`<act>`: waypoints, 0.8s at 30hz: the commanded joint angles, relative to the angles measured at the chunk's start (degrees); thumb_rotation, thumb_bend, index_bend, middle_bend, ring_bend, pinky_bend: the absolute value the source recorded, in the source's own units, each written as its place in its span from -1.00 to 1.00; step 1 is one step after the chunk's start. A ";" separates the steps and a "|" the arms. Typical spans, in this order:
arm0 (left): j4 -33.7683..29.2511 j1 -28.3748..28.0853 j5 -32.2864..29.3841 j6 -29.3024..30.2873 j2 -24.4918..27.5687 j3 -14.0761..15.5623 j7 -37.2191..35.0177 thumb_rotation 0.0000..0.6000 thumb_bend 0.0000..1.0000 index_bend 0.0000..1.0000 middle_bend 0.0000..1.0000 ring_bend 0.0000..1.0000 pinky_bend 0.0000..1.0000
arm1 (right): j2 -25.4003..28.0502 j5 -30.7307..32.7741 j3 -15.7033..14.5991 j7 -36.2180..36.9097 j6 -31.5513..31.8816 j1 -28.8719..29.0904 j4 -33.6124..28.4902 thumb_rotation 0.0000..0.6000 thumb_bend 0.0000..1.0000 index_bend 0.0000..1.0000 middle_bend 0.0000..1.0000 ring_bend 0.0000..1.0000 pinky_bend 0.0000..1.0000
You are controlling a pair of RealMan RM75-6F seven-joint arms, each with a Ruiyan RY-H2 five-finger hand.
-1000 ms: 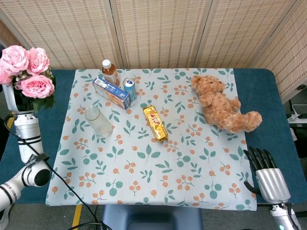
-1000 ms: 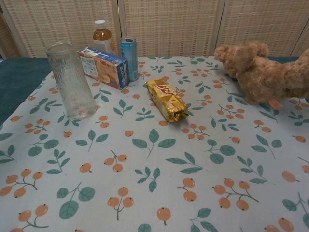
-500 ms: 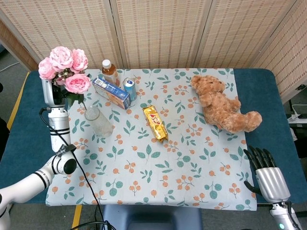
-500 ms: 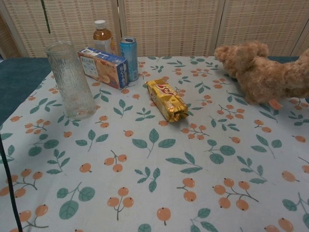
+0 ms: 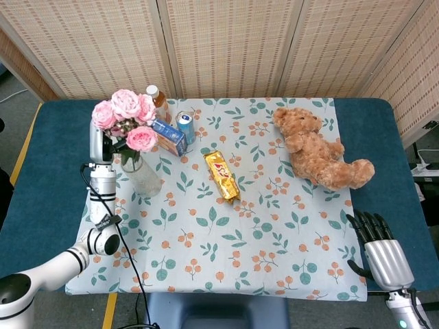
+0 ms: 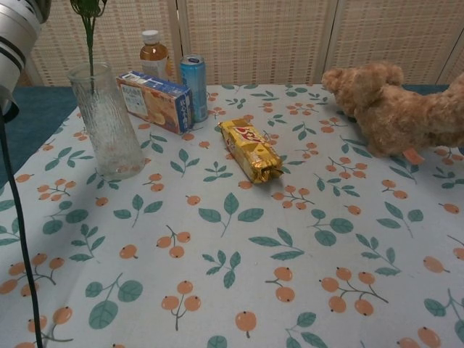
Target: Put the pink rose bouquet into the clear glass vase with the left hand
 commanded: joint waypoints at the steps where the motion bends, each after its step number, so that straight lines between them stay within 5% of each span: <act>1: 0.62 1.87 2.68 1.19 -0.48 3.32 -0.25 1.00 -0.11 -0.35 -0.17 -0.54 -0.78 | 0.04 -0.10 -0.04 0.11 0.06 0.00 0.00 1.00 -0.83 -1.00 -1.00 -1.00 -1.00; 4: -0.39 3.95 4.95 2.07 0.22 6.46 0.10 1.00 -0.14 -0.79 -0.55 -0.81 -0.87 | 0.08 -0.30 -0.15 0.19 0.04 0.01 -0.01 1.00 -0.83 -1.00 -1.00 -1.00 -1.00; 7: -1.77 6.10 6.62 2.41 1.12 9.42 1.42 1.00 -0.14 -0.98 -0.71 -0.92 -0.97 | 0.08 -0.76 -0.33 0.23 0.17 -0.01 -0.06 1.00 -0.83 -1.00 -1.00 -1.00 -1.00; 24: -11.07 15.32 8.97 -0.85 10.91 18.70 10.73 1.00 -0.28 -1.00 -1.00 -1.00 -1.00 | 0.38 -2.10 -0.87 0.69 0.75 -0.26 -0.01 1.00 -0.83 -1.00 -1.00 -1.00 -1.00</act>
